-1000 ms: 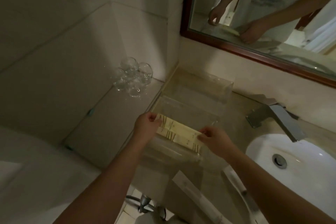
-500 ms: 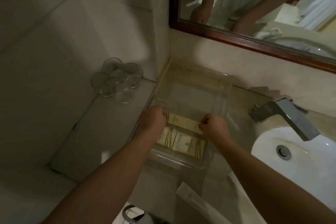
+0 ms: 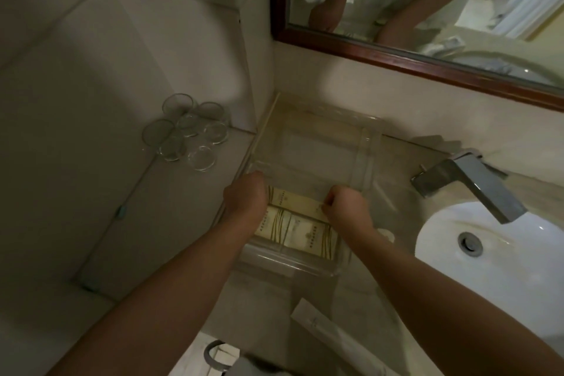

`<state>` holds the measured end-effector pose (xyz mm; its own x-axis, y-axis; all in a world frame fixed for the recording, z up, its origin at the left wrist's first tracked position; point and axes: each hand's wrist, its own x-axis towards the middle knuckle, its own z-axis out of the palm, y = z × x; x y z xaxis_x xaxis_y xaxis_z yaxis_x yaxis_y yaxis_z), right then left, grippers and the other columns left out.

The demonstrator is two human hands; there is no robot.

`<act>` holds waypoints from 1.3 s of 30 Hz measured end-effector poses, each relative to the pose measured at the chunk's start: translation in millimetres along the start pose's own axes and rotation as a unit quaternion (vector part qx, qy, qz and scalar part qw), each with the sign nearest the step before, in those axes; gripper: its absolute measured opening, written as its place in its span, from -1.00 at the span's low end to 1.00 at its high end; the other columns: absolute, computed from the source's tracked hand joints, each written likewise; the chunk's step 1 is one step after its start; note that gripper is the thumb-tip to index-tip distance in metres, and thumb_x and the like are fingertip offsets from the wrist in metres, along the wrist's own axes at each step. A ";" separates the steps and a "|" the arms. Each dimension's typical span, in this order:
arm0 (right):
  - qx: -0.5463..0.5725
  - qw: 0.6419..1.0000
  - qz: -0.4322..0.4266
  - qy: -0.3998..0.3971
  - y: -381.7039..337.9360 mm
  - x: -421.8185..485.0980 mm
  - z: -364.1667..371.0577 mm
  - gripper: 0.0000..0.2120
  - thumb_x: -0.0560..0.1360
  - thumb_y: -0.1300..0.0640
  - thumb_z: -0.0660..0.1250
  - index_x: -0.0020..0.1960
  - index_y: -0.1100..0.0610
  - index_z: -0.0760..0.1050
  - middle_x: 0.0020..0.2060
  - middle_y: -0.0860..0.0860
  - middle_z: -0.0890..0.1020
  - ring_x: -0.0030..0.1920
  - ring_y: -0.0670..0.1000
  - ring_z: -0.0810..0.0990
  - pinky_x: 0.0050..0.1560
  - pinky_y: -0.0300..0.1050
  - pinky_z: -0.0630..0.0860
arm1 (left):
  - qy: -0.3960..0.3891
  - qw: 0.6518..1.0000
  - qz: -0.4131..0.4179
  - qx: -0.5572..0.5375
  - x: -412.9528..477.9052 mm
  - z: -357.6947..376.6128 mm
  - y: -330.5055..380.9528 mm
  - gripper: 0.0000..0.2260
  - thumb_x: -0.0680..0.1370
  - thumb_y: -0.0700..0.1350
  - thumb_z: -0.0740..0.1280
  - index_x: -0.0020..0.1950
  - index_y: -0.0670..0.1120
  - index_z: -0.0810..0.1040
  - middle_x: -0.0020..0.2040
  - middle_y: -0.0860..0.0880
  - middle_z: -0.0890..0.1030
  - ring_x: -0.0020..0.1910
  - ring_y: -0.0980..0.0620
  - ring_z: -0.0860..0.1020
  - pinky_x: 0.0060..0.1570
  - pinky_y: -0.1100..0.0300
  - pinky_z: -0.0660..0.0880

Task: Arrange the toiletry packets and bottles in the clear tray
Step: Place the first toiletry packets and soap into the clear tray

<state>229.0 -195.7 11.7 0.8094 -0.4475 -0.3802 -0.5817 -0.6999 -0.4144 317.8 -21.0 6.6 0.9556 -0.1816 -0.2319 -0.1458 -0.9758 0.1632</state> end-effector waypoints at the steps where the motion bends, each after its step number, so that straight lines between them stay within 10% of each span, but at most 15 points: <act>1: 0.003 1.000 -0.001 0.003 0.1 -0.3 0.2 -0.92 0.49 0.20 0.31 -0.16 0.09 0.52 -0.24 0.01 0.56 -0.21 0.05 0.53 -0.23 -0.14 0.41 | 0.005 1.000 0.002 -0.001 -1.6 -0.1 -0.2 -0.77 0.55 -0.28 0.07 -0.05 -0.14 0.51 0.01 -0.16 0.62 -0.02 -0.16 0.60 -0.09 0.08 0.47; 23: 0.034 0.999 -0.007 -0.016 -1.4 -7.2 -1.7 -0.89 0.51 0.21 0.32 -0.12 0.17 0.63 -0.21 0.08 0.65 -0.15 0.07 0.62 -0.13 -0.04 0.57 | 0.032 0.998 0.037 0.045 -12.0 -7.1 -3.7 -0.82 0.54 -0.28 0.14 -0.04 -0.11 0.51 -0.08 -0.10 0.63 -0.13 -0.11 0.62 -0.29 0.16 0.39; 32: 0.056 0.997 -0.035 0.028 27.2 -64.3 -26.3 -0.87 0.49 -0.09 0.36 -0.08 -0.04 0.51 -0.25 -0.12 0.57 -0.24 -0.11 0.57 -0.21 -0.10 0.58 | 0.087 0.991 0.053 -0.088 -55.3 -14.9 -3.3 -0.91 0.51 -0.12 0.30 -0.04 -0.12 0.50 -0.05 -0.10 0.52 -0.16 -0.13 0.54 -0.24 0.05 0.48; 39: -0.157 0.962 -0.069 -0.211 104.7 -191.0 -4.6 -0.65 0.40 -0.24 0.31 0.08 -0.06 0.46 -0.01 -0.06 0.61 0.00 0.01 0.60 -0.08 -0.11 0.50 | -0.184 0.958 0.107 -0.190 -196.5 38.7 14.0 -0.75 0.45 0.03 0.38 0.10 0.09 0.49 0.07 0.13 0.45 0.00 0.14 0.46 -0.01 0.15 0.50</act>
<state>13.8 -186.1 44.7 0.7338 -0.1179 -0.6691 -0.3637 -0.9000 -0.2403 118.0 -3.7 17.3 0.7487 -0.4713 -0.4661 -0.1570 -0.8092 0.5662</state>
